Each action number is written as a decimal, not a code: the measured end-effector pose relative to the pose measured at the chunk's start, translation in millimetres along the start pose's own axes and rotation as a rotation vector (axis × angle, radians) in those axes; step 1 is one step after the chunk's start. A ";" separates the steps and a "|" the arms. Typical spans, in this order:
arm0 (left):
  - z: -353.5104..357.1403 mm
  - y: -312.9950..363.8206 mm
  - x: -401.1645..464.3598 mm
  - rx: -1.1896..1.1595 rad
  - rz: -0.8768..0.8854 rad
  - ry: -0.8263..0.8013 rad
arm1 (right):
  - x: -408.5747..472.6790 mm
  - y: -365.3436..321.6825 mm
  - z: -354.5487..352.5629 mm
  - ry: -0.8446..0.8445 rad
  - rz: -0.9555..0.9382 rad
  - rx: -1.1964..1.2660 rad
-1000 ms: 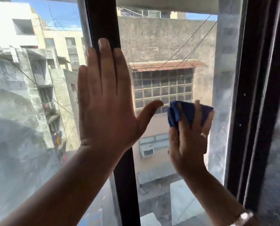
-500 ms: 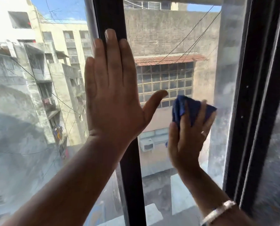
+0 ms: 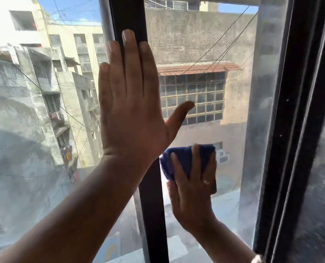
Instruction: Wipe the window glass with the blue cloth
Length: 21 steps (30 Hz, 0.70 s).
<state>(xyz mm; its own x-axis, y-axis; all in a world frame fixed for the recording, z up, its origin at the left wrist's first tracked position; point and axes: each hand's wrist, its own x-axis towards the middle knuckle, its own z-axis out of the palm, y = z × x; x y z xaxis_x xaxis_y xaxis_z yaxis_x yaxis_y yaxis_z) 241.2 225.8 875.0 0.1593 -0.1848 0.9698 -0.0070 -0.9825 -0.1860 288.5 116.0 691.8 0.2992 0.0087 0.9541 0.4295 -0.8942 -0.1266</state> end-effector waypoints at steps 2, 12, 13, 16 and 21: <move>-1.9 -0.4 -0.7 -0.002 0.006 -0.008 | -6.1 -11.2 2.4 -0.087 -0.182 -0.098; -2.1 -6.8 -4.1 -0.004 0.059 -0.035 | 96.6 113.9 -56.2 0.096 0.306 0.047; -2.5 -12.5 -7.8 0.005 0.101 -0.042 | 120.6 105.6 -57.5 0.150 0.351 0.047; -4.1 -36.2 -19.5 0.102 0.209 -0.045 | 169.5 74.0 -56.4 0.243 0.363 0.012; -2.8 -43.0 -22.4 0.156 0.169 -0.062 | 109.5 35.0 -38.3 0.085 -0.202 -0.056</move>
<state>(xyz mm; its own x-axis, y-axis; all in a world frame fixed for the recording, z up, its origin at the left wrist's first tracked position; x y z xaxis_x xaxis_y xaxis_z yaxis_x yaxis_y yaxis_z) 235.2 272.1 861.7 0.2293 -0.3401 0.9120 0.1128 -0.9214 -0.3720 303.7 68.5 802.2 0.1386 0.1542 0.9783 0.4243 -0.9018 0.0820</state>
